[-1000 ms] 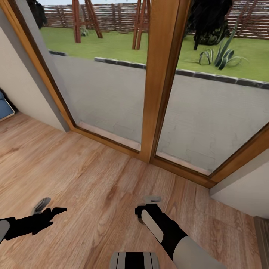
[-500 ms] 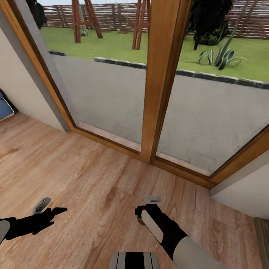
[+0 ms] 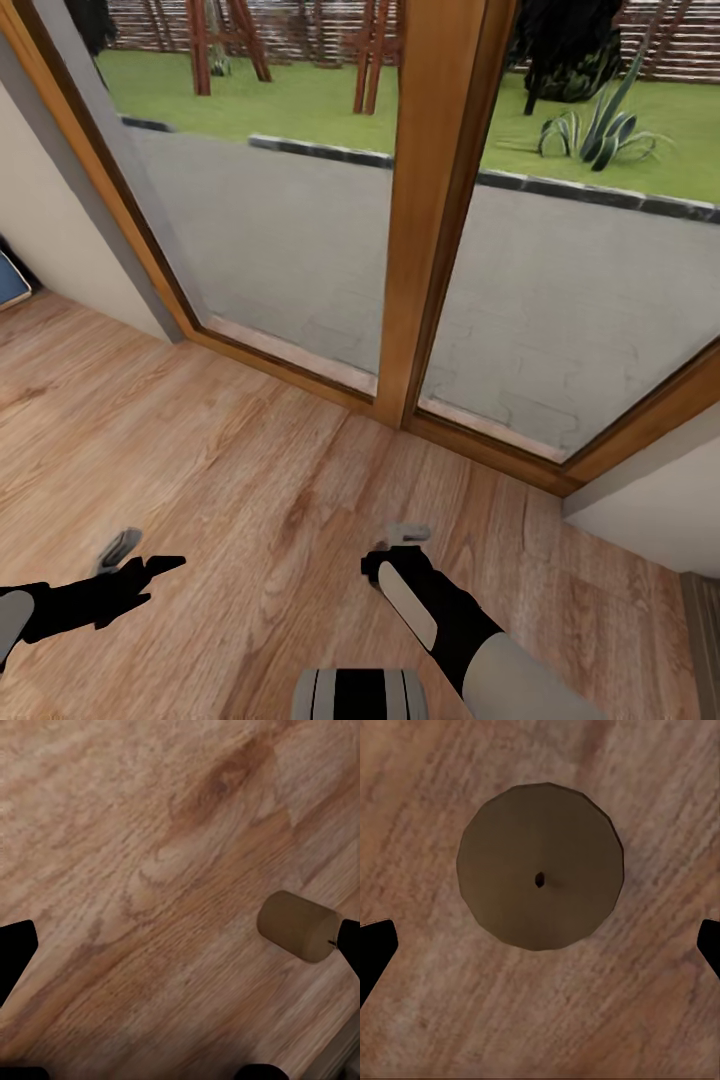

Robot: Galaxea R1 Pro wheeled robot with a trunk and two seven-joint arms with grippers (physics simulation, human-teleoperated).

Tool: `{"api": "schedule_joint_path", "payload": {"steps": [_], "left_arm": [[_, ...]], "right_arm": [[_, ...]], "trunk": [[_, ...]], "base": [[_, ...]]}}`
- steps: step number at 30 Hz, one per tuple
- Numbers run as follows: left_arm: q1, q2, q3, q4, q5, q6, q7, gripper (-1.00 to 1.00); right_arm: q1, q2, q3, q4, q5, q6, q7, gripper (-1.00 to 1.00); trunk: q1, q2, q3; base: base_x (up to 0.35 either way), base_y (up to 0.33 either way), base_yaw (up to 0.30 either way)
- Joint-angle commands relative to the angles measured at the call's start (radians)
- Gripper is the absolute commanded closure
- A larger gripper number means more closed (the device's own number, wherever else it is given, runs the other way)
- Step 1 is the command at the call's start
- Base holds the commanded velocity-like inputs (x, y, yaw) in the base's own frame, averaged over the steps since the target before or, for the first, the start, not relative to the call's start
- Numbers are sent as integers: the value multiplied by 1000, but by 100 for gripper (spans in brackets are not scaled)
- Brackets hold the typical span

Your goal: Place each of the two pumpkins and all three candles from the living room inside a cabinet in the living room (use any cabinet), then make sure every cabinet is closed, and position the cauldron so it is next to a table in the living room.

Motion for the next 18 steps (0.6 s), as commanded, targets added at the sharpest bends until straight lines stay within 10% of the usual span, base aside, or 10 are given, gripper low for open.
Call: {"api": "schedule_joint_path", "payload": {"steps": [1,18], "left_arm": [[0,0,0,0,0,0,0,-100],[0,0,0,0,0,0,0,-100]], "right_arm": [[0,0,0,0,0,0,0,-100],[0,0,1,0,0,0,0,-100]], "trunk": [[0,0,-4],[7,-4,-58]], "base": [[0,0,0],[0,0,0]]}}
